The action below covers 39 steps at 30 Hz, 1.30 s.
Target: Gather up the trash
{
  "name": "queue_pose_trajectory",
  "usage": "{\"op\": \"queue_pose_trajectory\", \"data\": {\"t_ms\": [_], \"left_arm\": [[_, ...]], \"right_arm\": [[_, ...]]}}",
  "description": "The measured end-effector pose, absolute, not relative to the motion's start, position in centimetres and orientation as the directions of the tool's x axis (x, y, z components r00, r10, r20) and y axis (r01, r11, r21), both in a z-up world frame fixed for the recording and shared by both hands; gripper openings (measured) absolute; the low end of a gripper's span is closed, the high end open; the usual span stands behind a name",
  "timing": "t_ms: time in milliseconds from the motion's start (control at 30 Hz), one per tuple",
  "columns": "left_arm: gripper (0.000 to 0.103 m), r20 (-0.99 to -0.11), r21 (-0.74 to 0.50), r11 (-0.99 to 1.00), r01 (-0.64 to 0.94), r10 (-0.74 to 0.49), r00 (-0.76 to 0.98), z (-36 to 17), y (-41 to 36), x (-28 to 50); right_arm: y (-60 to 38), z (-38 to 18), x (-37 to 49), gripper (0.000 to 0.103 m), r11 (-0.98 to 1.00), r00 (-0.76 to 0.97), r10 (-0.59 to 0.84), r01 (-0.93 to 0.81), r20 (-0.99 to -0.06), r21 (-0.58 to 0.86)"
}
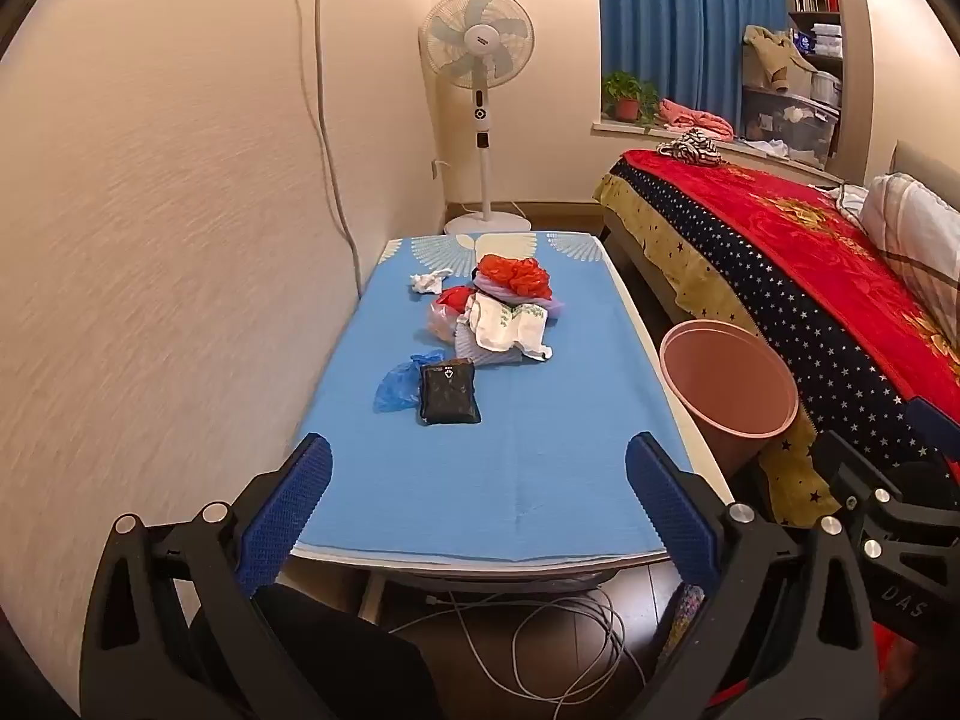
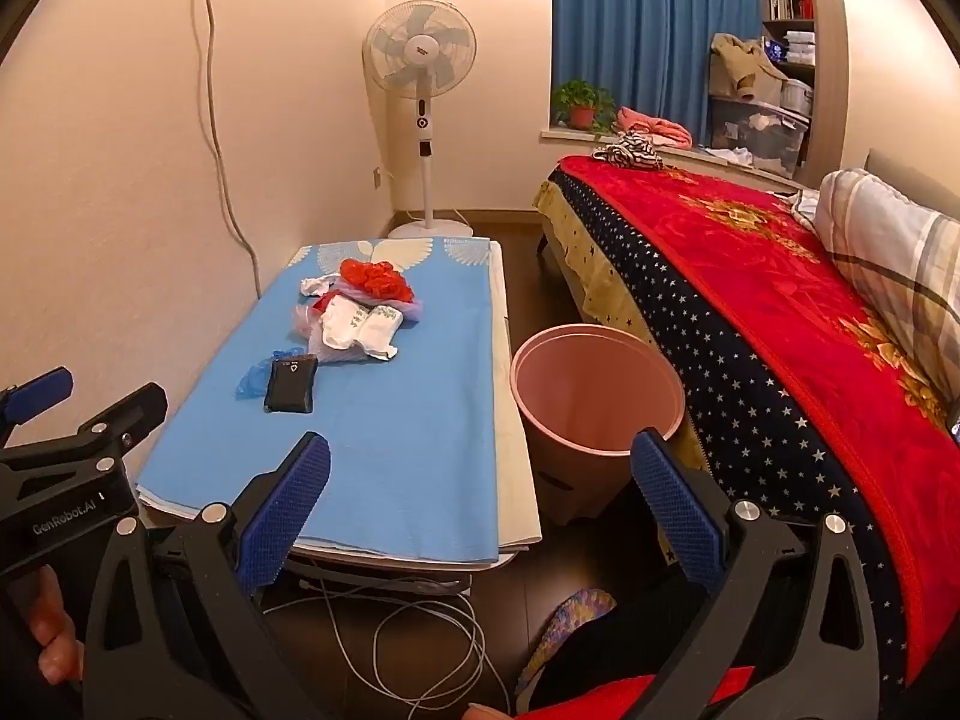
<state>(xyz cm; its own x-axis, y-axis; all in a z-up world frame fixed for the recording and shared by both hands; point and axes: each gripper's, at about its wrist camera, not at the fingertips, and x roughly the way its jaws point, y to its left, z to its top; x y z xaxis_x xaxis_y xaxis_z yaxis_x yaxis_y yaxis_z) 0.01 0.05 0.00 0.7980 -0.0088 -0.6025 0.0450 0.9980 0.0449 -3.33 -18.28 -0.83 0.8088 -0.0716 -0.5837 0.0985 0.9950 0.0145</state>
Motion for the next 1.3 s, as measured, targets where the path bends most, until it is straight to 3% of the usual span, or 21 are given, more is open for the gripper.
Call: {"op": "queue_pose_trajectory", "data": {"t_ms": [1300], "left_arm": [[0.095,-0.599,0.054,0.997,0.052,-0.01,0.801,-0.42,0.06,-0.43]], "right_arm": [[-17.78,-1.03,-3.46,0.098,0.995,0.803,-0.069,0.1,-0.591,0.02]]}}
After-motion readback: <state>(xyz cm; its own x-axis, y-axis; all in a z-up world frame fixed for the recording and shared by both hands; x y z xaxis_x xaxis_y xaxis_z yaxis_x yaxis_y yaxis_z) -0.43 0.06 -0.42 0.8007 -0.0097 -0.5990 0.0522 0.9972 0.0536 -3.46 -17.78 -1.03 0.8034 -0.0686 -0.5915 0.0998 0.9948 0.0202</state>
